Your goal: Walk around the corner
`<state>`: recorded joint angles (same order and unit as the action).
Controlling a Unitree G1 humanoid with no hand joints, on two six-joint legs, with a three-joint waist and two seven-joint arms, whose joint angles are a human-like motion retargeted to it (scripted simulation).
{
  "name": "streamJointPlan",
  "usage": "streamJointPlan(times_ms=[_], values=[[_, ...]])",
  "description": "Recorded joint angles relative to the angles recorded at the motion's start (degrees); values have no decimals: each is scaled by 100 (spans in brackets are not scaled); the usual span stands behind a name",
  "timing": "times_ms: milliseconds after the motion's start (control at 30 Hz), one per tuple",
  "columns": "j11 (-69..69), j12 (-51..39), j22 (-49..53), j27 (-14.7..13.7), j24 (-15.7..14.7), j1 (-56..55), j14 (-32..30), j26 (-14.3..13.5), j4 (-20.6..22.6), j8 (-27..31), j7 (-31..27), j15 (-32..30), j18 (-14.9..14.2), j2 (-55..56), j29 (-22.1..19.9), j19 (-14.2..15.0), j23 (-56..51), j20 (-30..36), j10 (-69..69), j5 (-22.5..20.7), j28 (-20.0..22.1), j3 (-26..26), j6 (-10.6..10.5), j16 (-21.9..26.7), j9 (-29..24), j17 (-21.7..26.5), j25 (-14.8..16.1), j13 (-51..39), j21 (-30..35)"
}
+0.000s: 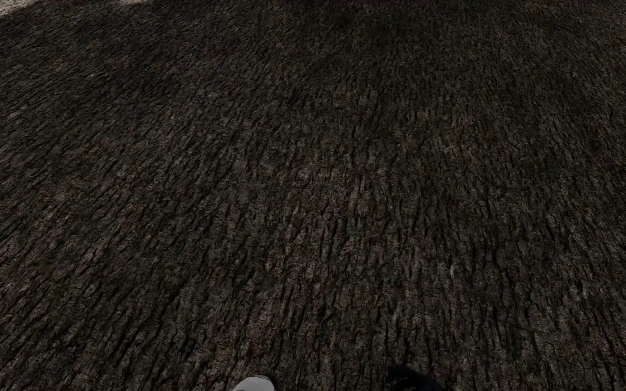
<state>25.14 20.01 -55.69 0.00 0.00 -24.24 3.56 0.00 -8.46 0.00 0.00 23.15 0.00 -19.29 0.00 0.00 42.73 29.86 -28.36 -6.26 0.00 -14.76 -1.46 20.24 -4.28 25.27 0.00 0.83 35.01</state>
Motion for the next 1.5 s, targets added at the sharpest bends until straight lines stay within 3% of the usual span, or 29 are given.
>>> streamJointPlan(times_ms=[67,100,133,200,267,300,333,367,400,433,467,500,533,600,633,700,800,867,900,967,1000,1067,1100,1200,1300,1367,1400,1467,1500], values=[[757,-41,-185,0,0,-250,-378,0,276,0,0,-1009,0,-219,0,0,-94,145,-1053,336,0,-283,195,13,20,-88,0,236,-500],[1757,-55,-342,0,0,-82,-182,0,572,0,0,-2212,0,-44,0,0,98,137,-1556,618,0,-326,401,4,-19,-282,0,425,-573],[3242,-136,-398,0,0,111,132,0,769,0,0,-3223,0,627,0,0,184,38,-1647,576,0,-193,378,-37,-4,-348,0,594,-496],[5677,-248,-101,0,0,1064,567,0,969,0,0,-2874,0,1998,0,0,407,-87,-1392,680,0,136,346,-68,-237,-424,0,658,89],[5235,-414,388,0,0,1917,706,0,815,0,0,-2954,0,3135,0,0,190,-53,-927,474,0,893,9,-70,-304,-406,0,1081,205],[4072,-525,602,0,0,2408,785,0,678,0,0,-3487,0,3427,0,0,735,-30,-726,388,0,1181,-59,14,-364,-502,0,1105,540],[2728,-590,865,0,0,2729,881,0,684,0,0,-3821,0,3785,0,0,889,-176,-484,396,0,1458,-98,24,-285,-564,0,1286,301],[1290,-630,1085,0,0,3217,1059,0,658,0,0,-3300,0,3858,0,0,1049,-270,-246,331,0,1626,-120,68,-237,-564,0,1422,258],[631,-702,1300,0,0,3583,1296,0,772,0,0,-1008,0,3832,0,0,1074,-468,-58,277,0,1712,-45,139,-137,-529,0,1517,429],[-1592,-729,1461,0,0,3782,1638,0,802,0,0,-2771,0,3955,0,0,1072,-642,-48,328,0,1768,-9,225,18,-466,0,1649,558],[-1916,-770,1469,0,0,3956,1867,0,898,0,0,-3137,0,4063,0,0,1130,-794,-55,338,0,1838,45,267,71,-436,0,1769,687],[305,-727,1422,0,0,4137,1931,0,878,0,0,-935,0,4271,0,0,1206,-994,-196,252,0,1940,-27,237,17,-419,0,1824,789],[510,-636,1274,0,0,4262,1736,0,835,0,0,-1580,0,4294,0,0,1261,-1195,-526,62,0,1971,-106,186,16,-393,0,1885,803],[925,-428,820,0,0,3671,-247,0,272,0,0,-3286,0,4192,0,0,1443,-1214,-2804,-497,0,1834,-486,-12,-69,-349,0,1978,777],[1135,-323,685,0,0,3006,-208,0,99,0,0,-3435,0,4016,0,0,1411,-1183,-4169,-694,0,1717,-529,-44,-130,-326,0,1937,686],[943,-262,400,0,0,1811,737,0,54,0,0,-3072,0,3171,0,0,1172,-920,-4709,-744,0,1466,-373,-61,-349,-308,0,1785,354],[652,106,382,0,0,1076,802,0,102,0,0,-1973,0,2149,0,0,533,-961,-1562,-682,0,643,98,97,-335,-218,0,1425,149],[661,377,344,0,0,725,-2295,0,-16,0,0,-1241,0,1838,0,0,150,-955,-69,-593,0,489,271,93,-131,-101,0,1214,-258],[748,528,330,0,0,610,-2803,0,-178,0,0,-816,0,1555,0,0,-11,-909,-232,-587,0,379,235,83,-93,-2,0,1144,-389],[1422,606,240,0,0,869,-1197,0,-87,0,0,-784,0,1271,0,0,-193,-815,-977,-495,0,103,343,97,-174,45,0,1079,-521],[2093,465,97,0,0,1041,-562,0,-102,0,0,-1491,0,1562,0,0,-43,-750,-1221,-388,0,-57,461,93,-205,-173,0,1013,-787],[2693,74,-67,0,0,1510,5,0,-288,0,0,-3089,0,2171,0,0,13,-711,-1132,-166,0,121,673,304,-341,-383,0,809,-256],[2825,12,41,0,0,1727,158,0,-457,0,0,-3293,0,2600,0,0,-121,-956,-1015,-52,0,317,703,338,-324,-424,0,889,-188],[2514,-35,532,0,0,2512,687,0,-798,0,0,-2940,0,3739,0,0,181,-1014,-834,306,0,812,544,360,-205,-530,0,1239,335],[1318,-92,1056,0,0,3466,1142,0,-684,0,0,-2657,0,4535,0,0,591,-1054,-544,632,0,1306,356,279,-136,-459,0,1743,410],[733,-281,1280,0,0,3938,1435,0,-445,0,0,-1769,0,4964,0,0,924,-1072,-359,770,0,1637,293,318,-87,-350,0,2016,660],[672,-465,1365,0,0,4060,1587,0,-429,0,0,-1710,0,5137,0,0,1109,-902,-397,894,0,1907,228,354,-126,-292,0,2126,848],[1432,-745,1471,0,0,4421,1461,0,-577,0,0,-3427,0,5696,0,0,1417,-837,-509,943,0,2363,9,443,-275,-230,0,2334,970],[1808,-729,1470,0,0,4589,1048,0,-656,0,0,-3658,0,5827,0,0,1666,-979,-561,800,0,2463,-118,440,-310,-246,0,2279,1137]])
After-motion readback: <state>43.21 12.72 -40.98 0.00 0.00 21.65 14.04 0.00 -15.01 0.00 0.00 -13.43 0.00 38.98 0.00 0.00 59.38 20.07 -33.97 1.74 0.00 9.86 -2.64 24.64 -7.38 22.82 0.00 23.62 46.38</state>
